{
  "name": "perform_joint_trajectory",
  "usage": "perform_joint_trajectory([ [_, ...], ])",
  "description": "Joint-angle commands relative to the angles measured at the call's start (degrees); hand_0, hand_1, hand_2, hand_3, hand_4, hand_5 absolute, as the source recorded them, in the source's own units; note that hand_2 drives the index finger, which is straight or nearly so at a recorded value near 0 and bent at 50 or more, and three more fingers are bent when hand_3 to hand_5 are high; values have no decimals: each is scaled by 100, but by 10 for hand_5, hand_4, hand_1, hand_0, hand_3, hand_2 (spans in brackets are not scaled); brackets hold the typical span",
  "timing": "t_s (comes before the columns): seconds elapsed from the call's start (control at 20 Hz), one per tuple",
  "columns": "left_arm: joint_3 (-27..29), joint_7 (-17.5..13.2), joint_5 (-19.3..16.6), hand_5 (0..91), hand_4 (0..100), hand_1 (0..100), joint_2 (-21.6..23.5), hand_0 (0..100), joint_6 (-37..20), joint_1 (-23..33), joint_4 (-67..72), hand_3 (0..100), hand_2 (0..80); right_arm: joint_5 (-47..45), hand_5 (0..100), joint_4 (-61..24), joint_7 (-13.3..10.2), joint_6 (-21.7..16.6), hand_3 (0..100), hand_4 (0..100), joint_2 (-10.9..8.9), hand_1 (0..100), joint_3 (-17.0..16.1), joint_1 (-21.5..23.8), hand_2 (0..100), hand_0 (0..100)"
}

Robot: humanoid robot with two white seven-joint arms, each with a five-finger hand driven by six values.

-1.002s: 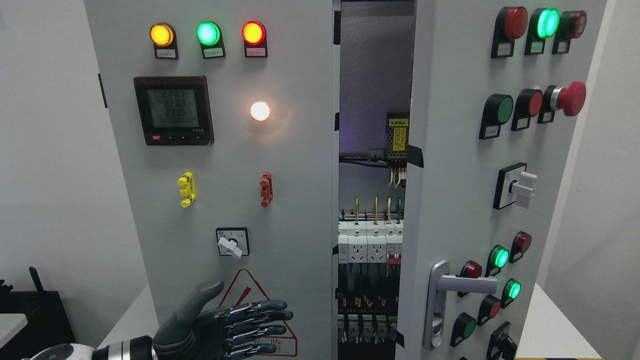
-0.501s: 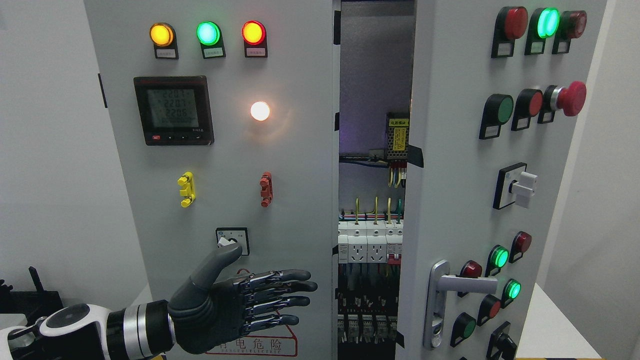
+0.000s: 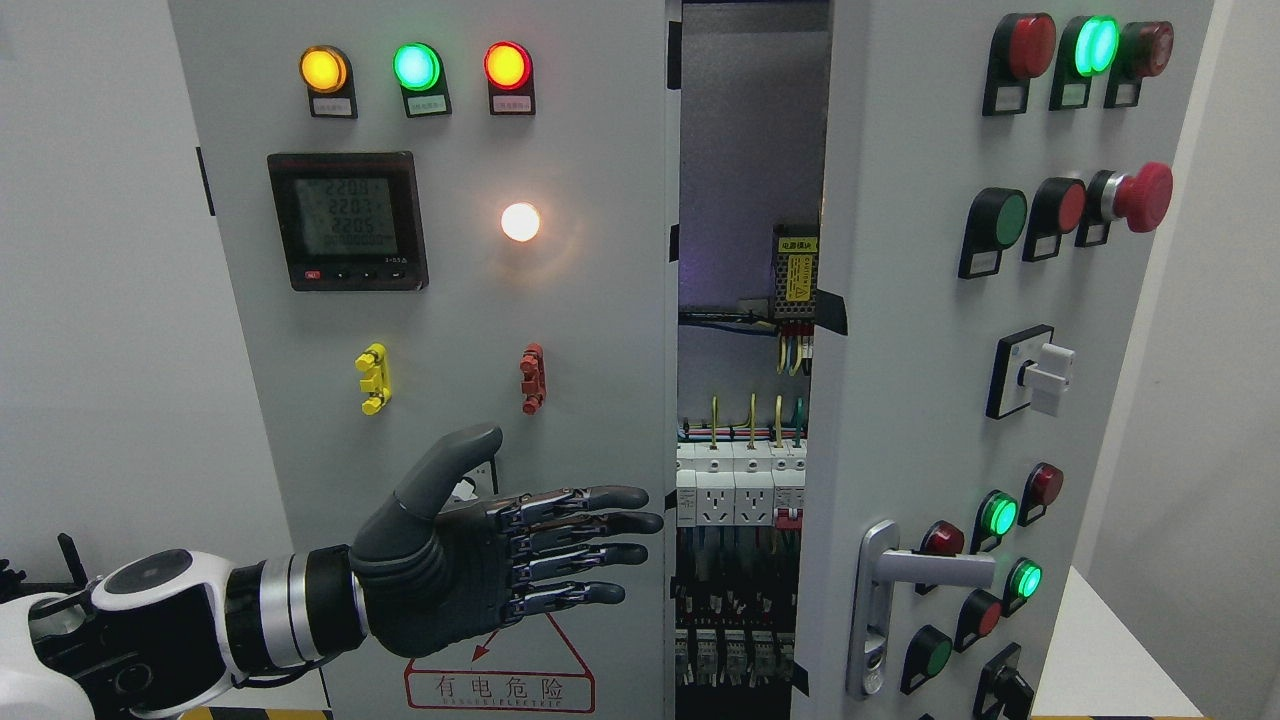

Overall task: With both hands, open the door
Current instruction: 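Raise the left hand and reach toward the door's open gap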

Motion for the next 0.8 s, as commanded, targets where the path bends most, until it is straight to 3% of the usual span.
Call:
perform_joint_trajectory([
  [0.0, -308, 17, 323, 0, 42, 0, -614, 0, 106, -320, 416, 0, 0, -1, 0, 0, -2, -2, 0, 0, 0, 0, 0, 1, 0, 0],
  [0.25, -291, 17, 447, 0, 42, 0, -1405, 0, 335, -444, 1058, 0, 0, -1, 0, 0, -2, -2, 0, 0, 0, 0, 0, 1, 0, 0],
  [0.75, 86, 17, 587, 0, 42, 0, -2056, 0, 344, -602, 1217, 0, 0, -1, 0, 0, 7, -2, 0, 0, 0, 0, 0, 1, 0, 0],
])
